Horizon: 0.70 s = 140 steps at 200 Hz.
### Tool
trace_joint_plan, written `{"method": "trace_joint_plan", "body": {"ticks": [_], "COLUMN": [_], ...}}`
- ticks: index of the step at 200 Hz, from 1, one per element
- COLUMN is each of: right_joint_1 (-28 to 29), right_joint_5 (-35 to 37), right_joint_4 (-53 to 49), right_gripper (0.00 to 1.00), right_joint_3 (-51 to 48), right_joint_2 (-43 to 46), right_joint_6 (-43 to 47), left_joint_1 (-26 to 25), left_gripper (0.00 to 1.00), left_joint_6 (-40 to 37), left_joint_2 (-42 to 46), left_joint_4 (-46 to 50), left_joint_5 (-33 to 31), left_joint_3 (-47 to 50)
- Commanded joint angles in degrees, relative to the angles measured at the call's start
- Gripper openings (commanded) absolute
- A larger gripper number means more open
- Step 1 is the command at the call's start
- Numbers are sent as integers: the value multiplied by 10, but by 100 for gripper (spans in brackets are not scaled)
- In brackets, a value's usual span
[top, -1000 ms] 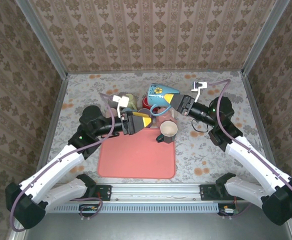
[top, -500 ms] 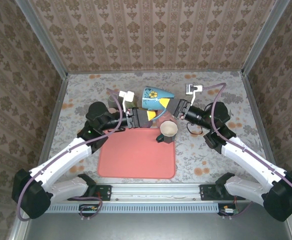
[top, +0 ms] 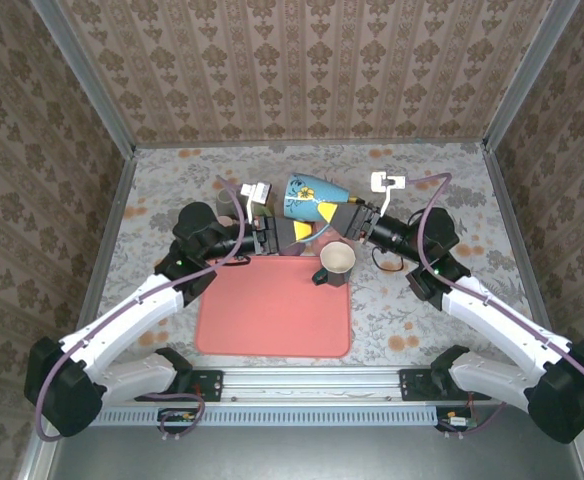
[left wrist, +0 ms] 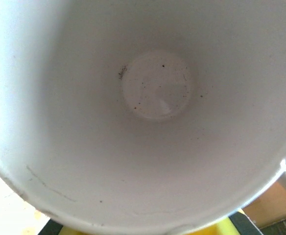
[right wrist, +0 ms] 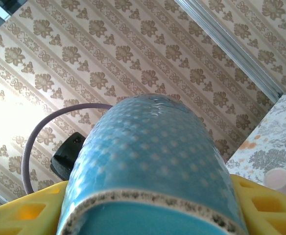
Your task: Turn the mug right side up
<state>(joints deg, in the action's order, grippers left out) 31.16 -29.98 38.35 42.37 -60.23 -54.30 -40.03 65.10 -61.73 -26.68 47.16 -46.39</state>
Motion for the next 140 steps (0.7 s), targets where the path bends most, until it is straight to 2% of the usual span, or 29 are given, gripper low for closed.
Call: {"method": "trace_joint_plan", "body": {"ticks": [1,26,56,92,120,140], "right_joint_1": [11,11,8,-6,-6,-6], "right_joint_5": [12,41,68,107,125,137], "right_joint_4": [-19,-73,-184,-318,-394,-439], "right_gripper": [82,100,100,100,100,100], "right_joint_3": [3,2,11,23,38,51], "right_joint_2": [22,53,100,157,184,190], "right_joint_6": [-19,24,101,195,251,277], "left_joint_1": [5,8,8,-12,-55,-94], "left_gripper": [1,0,0,0,0,0], "left_joint_6": [-106,-191,-326,-463,-506,-505], "left_joint_2": [26,61,109,134,117,83], "left_joint_4": [34,162,361,585,667,680], "left_joint_5": [-8,-29,-99,-265,-403,-469], "left_joint_3": [-32,-57,-91,-116,-109,-98]}}
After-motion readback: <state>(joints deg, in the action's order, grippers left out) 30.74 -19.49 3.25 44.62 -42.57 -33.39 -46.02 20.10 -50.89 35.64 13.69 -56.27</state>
